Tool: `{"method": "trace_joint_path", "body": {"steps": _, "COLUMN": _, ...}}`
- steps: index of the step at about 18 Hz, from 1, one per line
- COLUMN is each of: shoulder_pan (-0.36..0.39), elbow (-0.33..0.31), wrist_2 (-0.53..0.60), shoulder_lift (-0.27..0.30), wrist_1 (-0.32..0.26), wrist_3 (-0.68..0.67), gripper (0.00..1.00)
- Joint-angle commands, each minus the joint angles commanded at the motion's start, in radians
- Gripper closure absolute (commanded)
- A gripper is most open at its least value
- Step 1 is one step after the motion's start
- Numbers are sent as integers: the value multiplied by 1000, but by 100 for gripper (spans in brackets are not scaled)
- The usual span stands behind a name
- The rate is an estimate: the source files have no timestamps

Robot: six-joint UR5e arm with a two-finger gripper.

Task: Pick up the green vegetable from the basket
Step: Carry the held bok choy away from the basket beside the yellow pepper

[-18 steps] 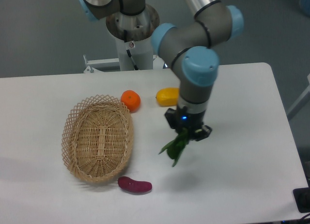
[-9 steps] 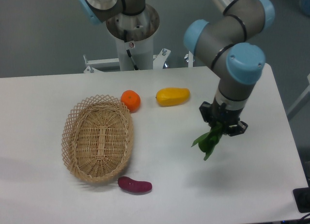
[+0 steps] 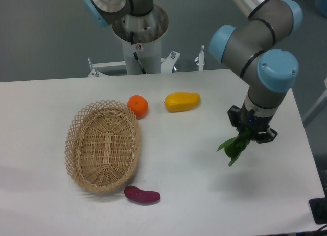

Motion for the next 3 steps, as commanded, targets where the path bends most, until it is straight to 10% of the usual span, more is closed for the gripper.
{"method": "trace_joint_path", "body": {"steps": 3, "shoulder_pan": 0, "elbow": 0, "wrist_2": -6, "shoulder_lift": -2, "wrist_1": 3, "wrist_3": 0, "gripper": 100}}
